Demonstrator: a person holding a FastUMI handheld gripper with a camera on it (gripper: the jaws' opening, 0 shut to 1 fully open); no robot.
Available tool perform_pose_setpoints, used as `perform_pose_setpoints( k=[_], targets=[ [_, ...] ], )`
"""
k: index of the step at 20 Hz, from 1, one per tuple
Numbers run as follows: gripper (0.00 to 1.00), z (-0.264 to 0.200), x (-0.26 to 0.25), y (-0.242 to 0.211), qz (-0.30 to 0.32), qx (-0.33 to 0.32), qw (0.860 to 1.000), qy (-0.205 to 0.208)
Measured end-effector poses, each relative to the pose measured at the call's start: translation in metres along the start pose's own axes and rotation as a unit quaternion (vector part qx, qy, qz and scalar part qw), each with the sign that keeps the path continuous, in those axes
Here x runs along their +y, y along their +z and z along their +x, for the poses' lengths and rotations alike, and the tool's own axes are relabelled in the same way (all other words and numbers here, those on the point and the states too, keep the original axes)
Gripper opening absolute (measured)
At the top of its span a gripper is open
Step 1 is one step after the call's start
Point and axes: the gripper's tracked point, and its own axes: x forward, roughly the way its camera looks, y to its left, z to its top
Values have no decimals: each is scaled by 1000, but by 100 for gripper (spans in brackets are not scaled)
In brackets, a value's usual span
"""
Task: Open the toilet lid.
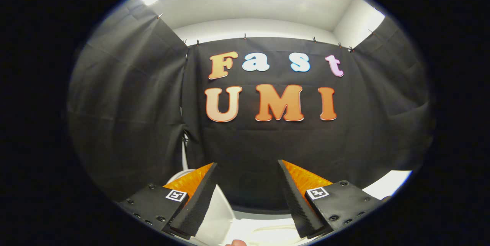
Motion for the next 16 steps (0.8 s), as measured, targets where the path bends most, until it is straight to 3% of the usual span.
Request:
perform_pose_setpoints(
  k=[9,16],
  targets=[
    [98,-39,-114,-79,-10,40,998,-44],
    [98,-89,-136,-133,-38,75,996,-29]
  ],
)
